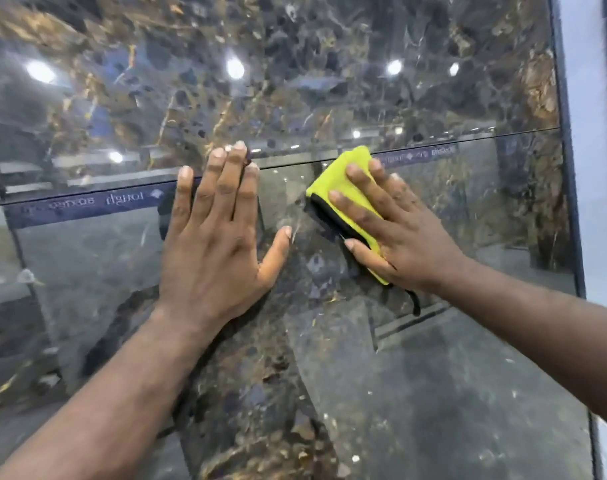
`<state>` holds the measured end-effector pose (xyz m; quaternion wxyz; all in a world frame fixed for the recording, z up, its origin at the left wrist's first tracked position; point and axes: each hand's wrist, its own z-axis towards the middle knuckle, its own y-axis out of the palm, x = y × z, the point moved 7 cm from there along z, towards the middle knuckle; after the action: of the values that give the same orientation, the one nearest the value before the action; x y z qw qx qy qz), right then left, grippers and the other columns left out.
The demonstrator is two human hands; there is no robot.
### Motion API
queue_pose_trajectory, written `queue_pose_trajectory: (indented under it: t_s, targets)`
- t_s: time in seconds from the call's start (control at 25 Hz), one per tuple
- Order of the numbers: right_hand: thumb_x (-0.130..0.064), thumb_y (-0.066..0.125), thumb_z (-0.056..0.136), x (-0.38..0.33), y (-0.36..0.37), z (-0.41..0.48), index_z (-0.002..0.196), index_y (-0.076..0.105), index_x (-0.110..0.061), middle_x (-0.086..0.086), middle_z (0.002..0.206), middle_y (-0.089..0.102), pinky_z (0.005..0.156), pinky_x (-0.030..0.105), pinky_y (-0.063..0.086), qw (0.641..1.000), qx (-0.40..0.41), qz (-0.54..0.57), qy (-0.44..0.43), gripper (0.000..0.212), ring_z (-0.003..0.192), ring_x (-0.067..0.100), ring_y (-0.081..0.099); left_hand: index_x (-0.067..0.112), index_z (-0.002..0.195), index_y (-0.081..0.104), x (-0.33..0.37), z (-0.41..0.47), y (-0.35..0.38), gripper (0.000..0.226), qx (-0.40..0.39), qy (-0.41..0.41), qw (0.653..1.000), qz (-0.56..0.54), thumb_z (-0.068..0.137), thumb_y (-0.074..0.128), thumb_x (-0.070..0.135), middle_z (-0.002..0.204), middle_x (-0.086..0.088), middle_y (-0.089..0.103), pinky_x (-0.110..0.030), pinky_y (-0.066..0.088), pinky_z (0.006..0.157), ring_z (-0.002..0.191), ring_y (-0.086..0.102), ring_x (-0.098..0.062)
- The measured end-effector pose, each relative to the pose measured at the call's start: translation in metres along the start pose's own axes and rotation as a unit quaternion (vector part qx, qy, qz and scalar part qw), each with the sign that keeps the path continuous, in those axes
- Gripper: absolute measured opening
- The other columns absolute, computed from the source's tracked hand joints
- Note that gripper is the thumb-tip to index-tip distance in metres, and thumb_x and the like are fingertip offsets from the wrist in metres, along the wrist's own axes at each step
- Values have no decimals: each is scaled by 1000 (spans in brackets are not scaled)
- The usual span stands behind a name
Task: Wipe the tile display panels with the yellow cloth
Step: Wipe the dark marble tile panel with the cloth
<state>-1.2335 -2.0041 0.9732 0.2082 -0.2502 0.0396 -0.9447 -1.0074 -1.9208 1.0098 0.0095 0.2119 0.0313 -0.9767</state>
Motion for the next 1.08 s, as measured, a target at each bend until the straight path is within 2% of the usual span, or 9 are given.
queue_pose_trajectory:
  t_s: [0.16,0.2,0.32,0.36,0.52,0.56,0.72,0.88,1.08]
  targets:
    - [-47,45,108,83,1,-14,170,19,-27,7,179,5,131,58,15,939,66,104,320,70,165,32,-1,-1,164,38,37,18,22,81,9,-14,1000,-19,108,47,56,177,-17,26,-57,16,134,165,24,-35]
    - [-47,46,108,79,2,-16,170,21,-26,9,178,7,130,59,15,942,69,93,314,70,165,34,0,-1,164,38,43,19,26,80,9,-21,999,-34,107,48,55,177,-17,27,-57,17,134,165,24,-35]
    - [-45,51,109,51,4,-35,167,31,-24,12,175,20,129,59,22,1000,27,3,-8,64,163,37,11,-1,166,35,58,14,37,82,-3,-20,1000,-6,107,46,56,178,-17,25,-60,18,133,166,21,-35]
    - [-45,51,109,63,0,-38,166,32,-25,11,175,21,128,60,23,999,26,-11,-33,64,163,36,13,-1,167,33,60,13,39,83,-11,-17,1000,8,107,46,56,178,-17,22,-60,18,133,166,19,-35]
    - [-49,44,109,120,4,-33,170,16,-30,5,179,4,131,59,13,941,68,108,314,70,165,29,-2,-2,170,23,59,11,43,88,-42,-12,998,49,108,41,58,180,-18,12,-61,14,134,168,9,-34]
    - [-49,44,109,110,4,-34,170,17,-29,6,179,5,131,60,13,946,69,92,304,70,165,31,-2,-2,170,22,61,11,44,88,-44,-10,998,54,108,41,58,180,-18,11,-61,13,134,168,9,-35]
    - [-47,50,109,78,0,-51,166,33,-25,12,175,22,127,61,25,999,19,-13,-27,63,163,37,15,-1,170,20,63,10,44,88,-48,-4,997,60,109,38,58,180,-19,10,-61,12,134,168,7,-35]
    - [-48,43,110,133,0,-41,171,16,-26,7,179,3,130,61,13,945,53,99,307,70,165,31,-4,-1,171,15,63,9,45,88,-59,0,996,63,110,34,60,181,-19,5,-61,10,134,168,3,-34]
    - [-46,47,110,84,-2,-59,169,22,-24,12,178,9,131,59,17,999,-23,5,28,68,164,36,3,-1,171,14,63,8,45,88,-60,2,997,57,110,33,60,181,-19,2,-61,9,134,168,0,-34]
